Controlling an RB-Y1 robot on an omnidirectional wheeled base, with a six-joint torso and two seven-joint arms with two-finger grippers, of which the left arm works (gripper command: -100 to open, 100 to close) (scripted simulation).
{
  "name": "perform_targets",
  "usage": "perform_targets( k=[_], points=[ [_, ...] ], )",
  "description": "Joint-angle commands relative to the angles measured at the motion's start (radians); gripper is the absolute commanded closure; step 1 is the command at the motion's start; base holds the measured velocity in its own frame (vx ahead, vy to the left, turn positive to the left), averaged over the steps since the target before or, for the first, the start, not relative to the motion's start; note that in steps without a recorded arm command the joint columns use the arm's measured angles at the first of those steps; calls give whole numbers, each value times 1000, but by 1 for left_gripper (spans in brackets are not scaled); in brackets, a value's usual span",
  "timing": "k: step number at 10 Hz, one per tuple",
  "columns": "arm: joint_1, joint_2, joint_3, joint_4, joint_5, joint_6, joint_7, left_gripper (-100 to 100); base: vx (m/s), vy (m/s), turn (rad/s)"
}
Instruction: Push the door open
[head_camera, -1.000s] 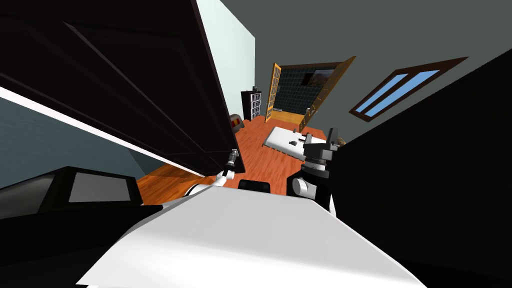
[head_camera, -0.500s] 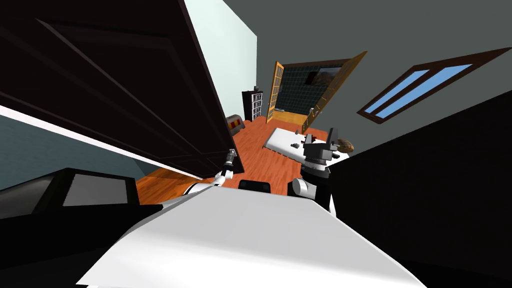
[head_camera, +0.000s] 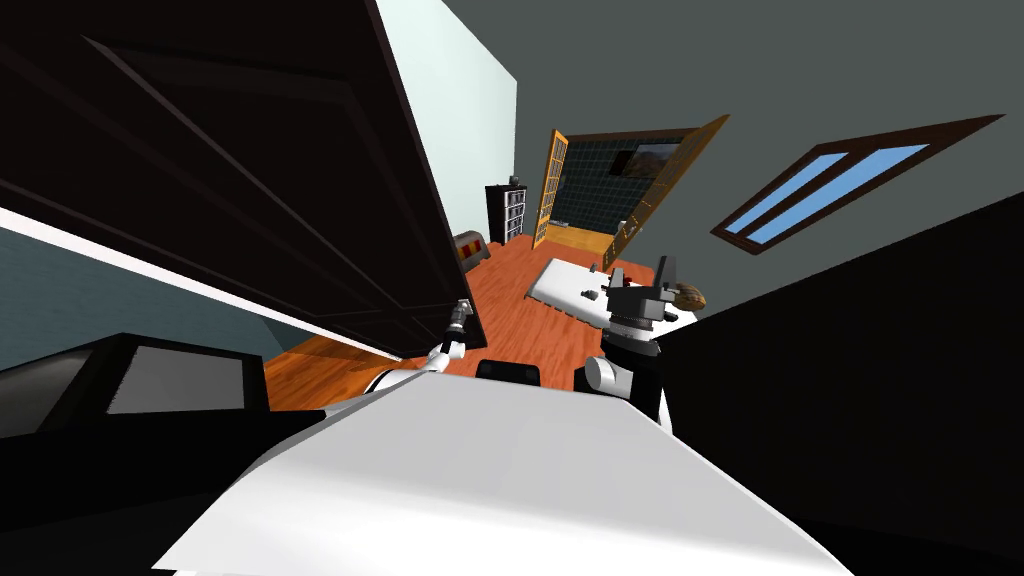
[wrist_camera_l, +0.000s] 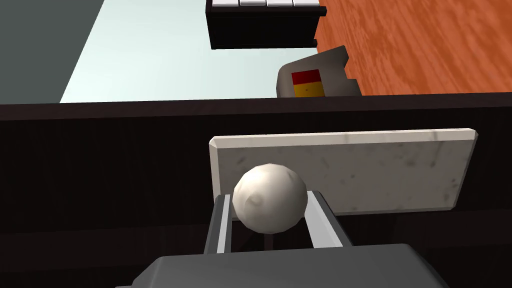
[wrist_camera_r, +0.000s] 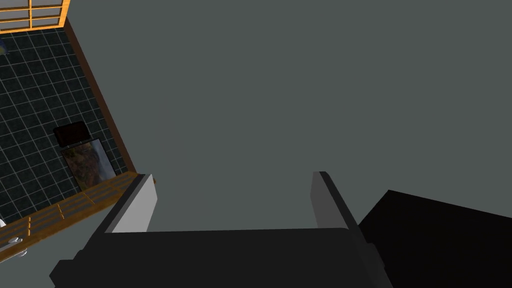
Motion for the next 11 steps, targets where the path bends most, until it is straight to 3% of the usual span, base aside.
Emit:
perform_targets(
  k=[1, 3, 5, 6, 7, 9, 11],
  points=[
    [16, 9, 12, -44, 6, 15, -7, 100, 77, -45, 44],
    [18, 17, 41, -41, 24, 17, -17, 100, 145, -69, 82],
    [18, 17, 41, -18, 24, 17, -17, 100, 110, -35, 21],
    [18, 17, 41, -41, 24, 17, -17, 100, 6, 13, -10],
    [19, 23, 63, -39, 37, 18, -24, 100, 132, -19, 63],
    [19, 23, 63, -39, 37, 18, -24, 100, 99, -45, 36],
    [20, 29, 87, -37, 52, 20, -32, 100, 150, -74, 68]
  ],
)
